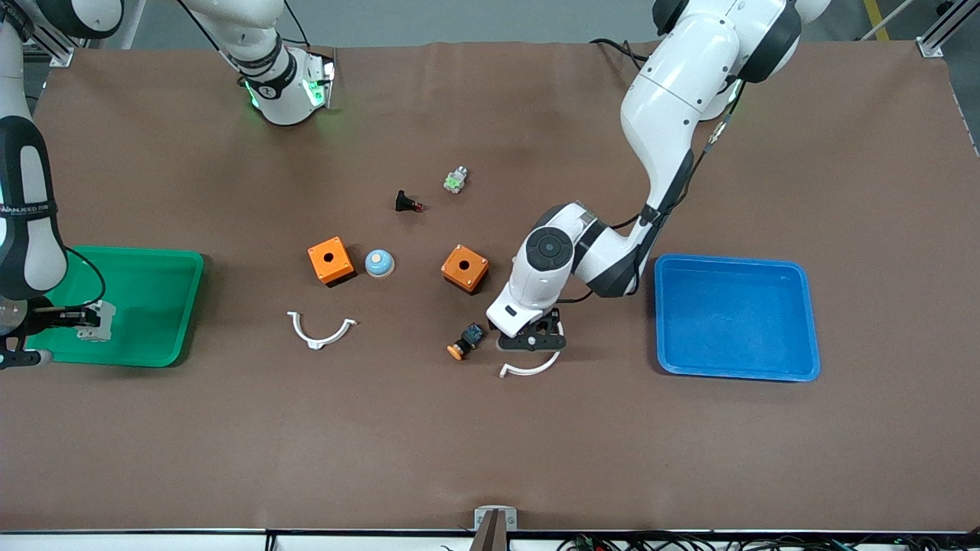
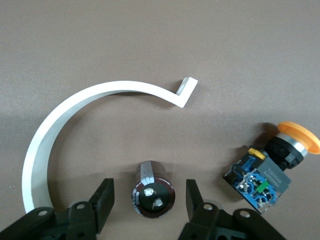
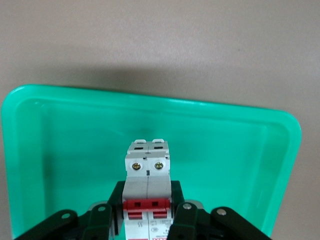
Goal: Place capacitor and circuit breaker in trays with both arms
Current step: 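Lower the breaker into the green tray while the left gripper grasps the capacitor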
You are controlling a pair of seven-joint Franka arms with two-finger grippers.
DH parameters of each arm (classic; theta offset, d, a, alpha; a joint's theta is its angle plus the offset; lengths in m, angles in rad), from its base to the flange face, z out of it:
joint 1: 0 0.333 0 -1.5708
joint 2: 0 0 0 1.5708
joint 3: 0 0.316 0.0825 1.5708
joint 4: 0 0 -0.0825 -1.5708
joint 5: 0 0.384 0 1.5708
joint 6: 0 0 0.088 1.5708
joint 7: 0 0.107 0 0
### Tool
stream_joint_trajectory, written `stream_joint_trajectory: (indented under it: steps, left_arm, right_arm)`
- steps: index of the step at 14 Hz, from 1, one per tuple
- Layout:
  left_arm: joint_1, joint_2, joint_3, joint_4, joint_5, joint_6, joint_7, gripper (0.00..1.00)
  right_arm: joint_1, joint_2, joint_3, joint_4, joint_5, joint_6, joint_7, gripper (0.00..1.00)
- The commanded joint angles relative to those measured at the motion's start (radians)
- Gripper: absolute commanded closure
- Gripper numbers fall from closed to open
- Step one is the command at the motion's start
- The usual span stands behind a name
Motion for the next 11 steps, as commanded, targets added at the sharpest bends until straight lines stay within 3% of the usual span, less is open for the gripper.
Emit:
stream_joint_trajectory:
  steps: [1, 10, 11]
  left_arm:
    - [-0.007, 0.016, 0.014, 0.025, 0.014, 0.009, 0.013, 0.36]
    - [-0.006, 0.017, 0.027, 0.025, 0.012, 0.011, 0.019, 0.40]
    - [-0.006, 0.017, 0.027, 0.025, 0.012, 0.011, 0.020, 0.40]
  right_arm:
    - [-0.028, 0.014, 0.024, 0.004, -0.013, 0.022, -0.012, 0.75]
    - [-0.040, 0.019, 0.024, -0.034, 0.049, 0.028, -0.003, 0.72]
    - [-0.042, 0.019, 0.024, -0.034, 0.049, 0.028, -0.003, 0.66]
